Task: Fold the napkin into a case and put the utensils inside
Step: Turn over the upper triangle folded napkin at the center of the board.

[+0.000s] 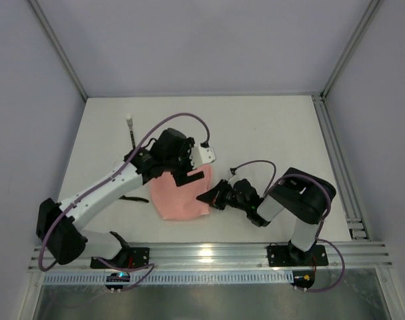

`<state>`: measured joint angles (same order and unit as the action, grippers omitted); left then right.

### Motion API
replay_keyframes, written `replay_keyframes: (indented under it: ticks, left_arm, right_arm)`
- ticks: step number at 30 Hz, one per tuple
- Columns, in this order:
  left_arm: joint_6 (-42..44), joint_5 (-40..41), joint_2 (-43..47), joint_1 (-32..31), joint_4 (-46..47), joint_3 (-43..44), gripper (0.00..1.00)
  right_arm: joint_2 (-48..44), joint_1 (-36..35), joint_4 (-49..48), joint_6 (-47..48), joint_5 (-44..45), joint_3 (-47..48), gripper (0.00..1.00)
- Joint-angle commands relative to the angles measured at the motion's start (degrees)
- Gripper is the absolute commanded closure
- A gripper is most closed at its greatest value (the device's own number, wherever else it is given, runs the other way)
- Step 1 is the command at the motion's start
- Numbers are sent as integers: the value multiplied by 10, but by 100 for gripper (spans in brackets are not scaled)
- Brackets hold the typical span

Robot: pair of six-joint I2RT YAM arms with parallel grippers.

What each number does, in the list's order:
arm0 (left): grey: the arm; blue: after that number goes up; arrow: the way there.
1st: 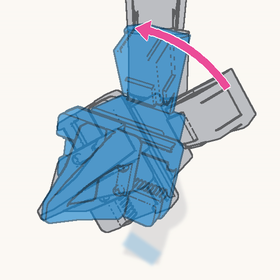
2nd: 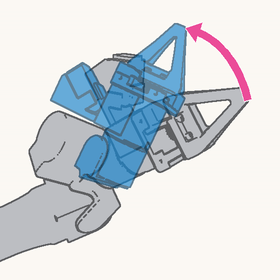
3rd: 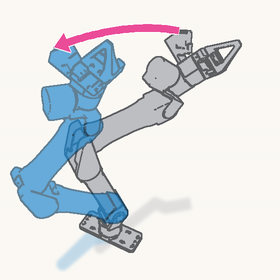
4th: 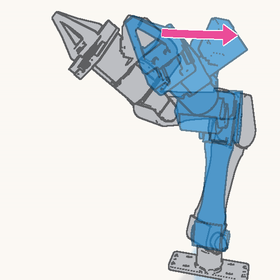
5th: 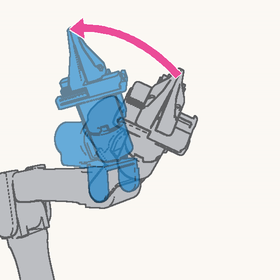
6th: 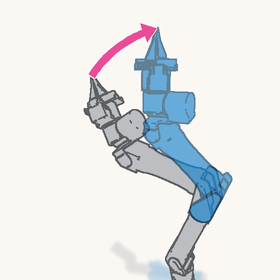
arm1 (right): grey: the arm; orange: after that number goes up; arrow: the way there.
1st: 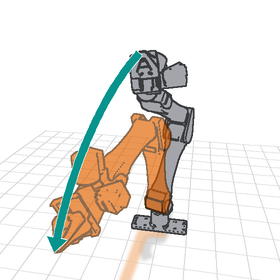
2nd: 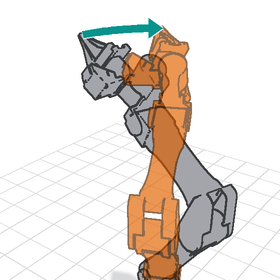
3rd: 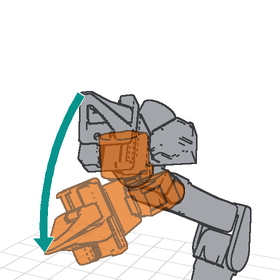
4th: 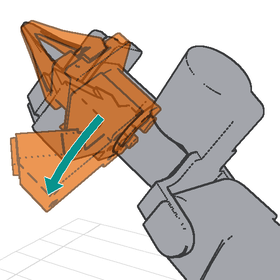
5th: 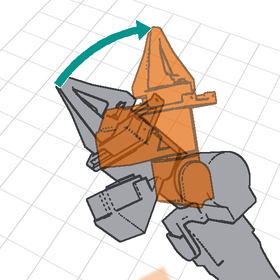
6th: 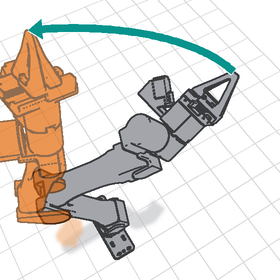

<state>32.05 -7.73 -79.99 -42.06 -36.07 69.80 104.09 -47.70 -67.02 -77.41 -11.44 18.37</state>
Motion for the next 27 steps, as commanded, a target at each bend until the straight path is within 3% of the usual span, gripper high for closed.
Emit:
replay_keyframes:
  ticks: [1, 6, 10, 17, 27]
  left_arm:
    - [24, 29, 54, -29, 5, -118, 3]
    - [30, 97, 139, -119, 86, -271, 1]
    - [14, 154, 193, -159, 150, -334, 1]
    - [-16, 236, 204, -166, 323, -410, 1]
    - [24, 207, 134, -166, 409, -462, 1]
  right_arm:
    - [-68, 4, 56, 10, 13, 40, 96]
    - [-122, 9, 158, 27, 48, 80, 96]
    - [-129, 9, 222, 38, 67, 113, 96]
    - [-117, 9, 245, 19, 77, 121, 96]
    - [-151, 9, 272, 27, 94, 127, 96]
